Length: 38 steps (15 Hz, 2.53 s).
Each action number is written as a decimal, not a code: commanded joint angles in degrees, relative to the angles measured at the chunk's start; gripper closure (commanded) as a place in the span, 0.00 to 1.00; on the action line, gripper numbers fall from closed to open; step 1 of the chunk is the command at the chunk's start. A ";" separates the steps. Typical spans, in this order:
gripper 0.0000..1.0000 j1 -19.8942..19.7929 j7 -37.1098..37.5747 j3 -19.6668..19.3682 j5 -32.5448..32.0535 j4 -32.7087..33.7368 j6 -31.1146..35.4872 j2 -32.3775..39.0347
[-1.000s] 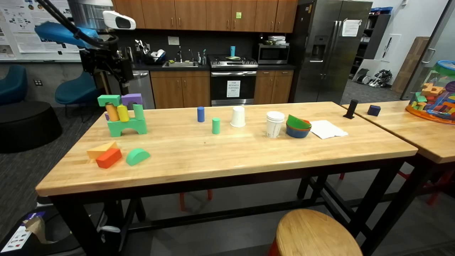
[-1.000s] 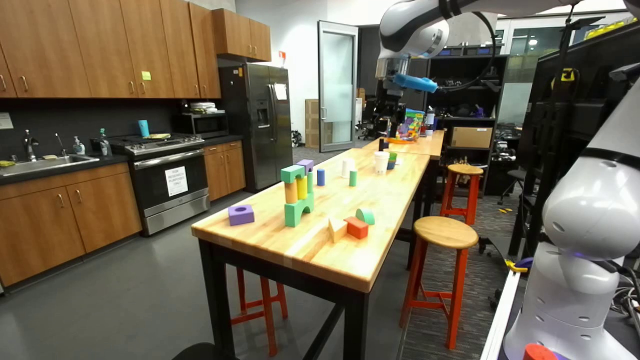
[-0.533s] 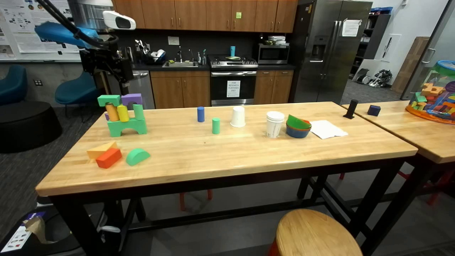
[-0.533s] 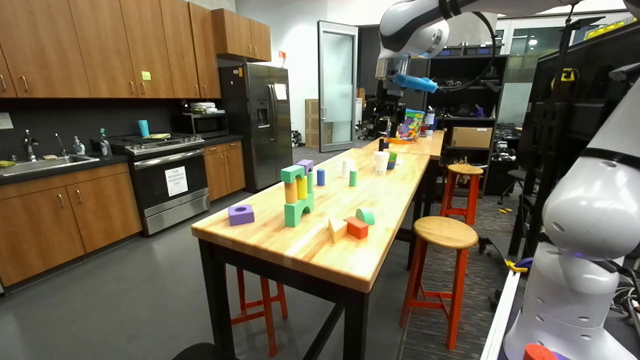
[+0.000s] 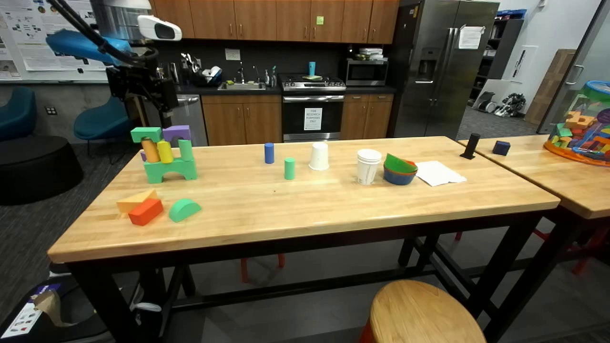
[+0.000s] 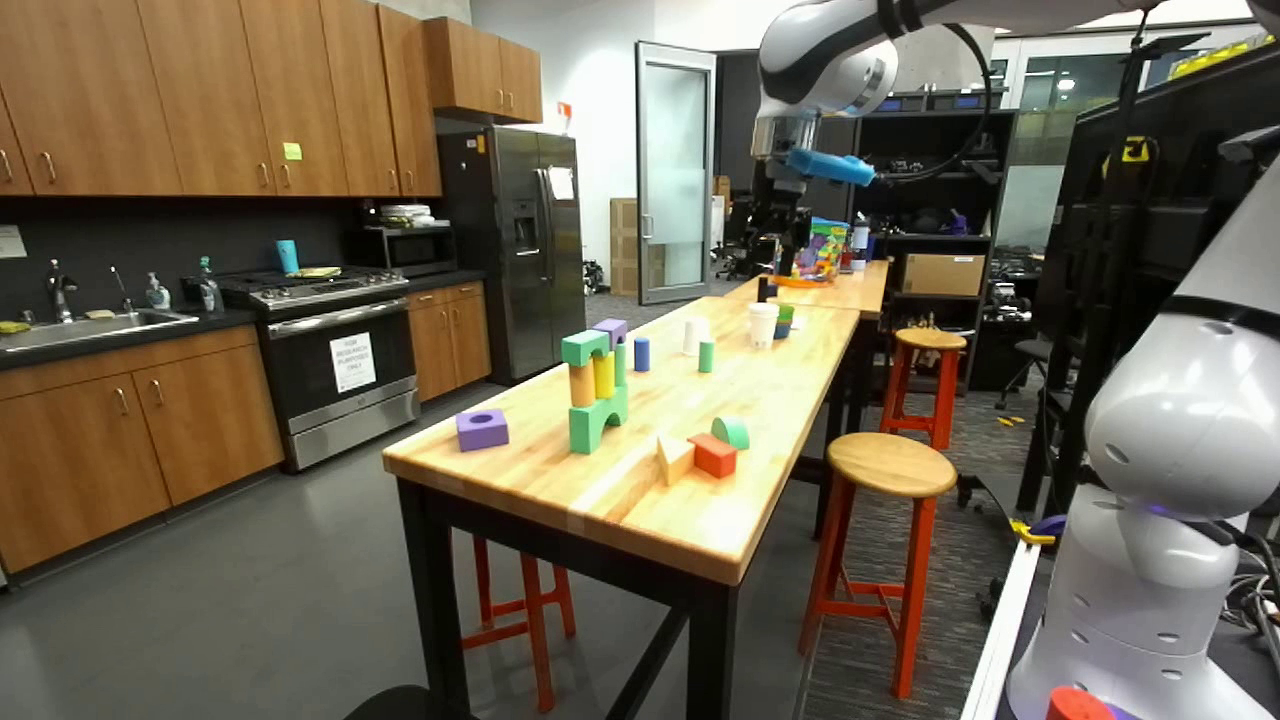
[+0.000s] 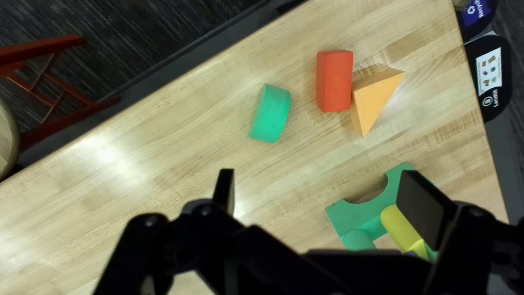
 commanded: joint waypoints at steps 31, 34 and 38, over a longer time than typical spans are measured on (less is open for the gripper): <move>0.00 -3.18 -24.17 1.65 -8.40 28.90 4.06 33.79; 0.00 -4.27 -30.01 2.73 -6.69 32.02 4.53 38.62; 0.00 -5.70 -29.83 3.93 -7.22 41.38 6.84 47.84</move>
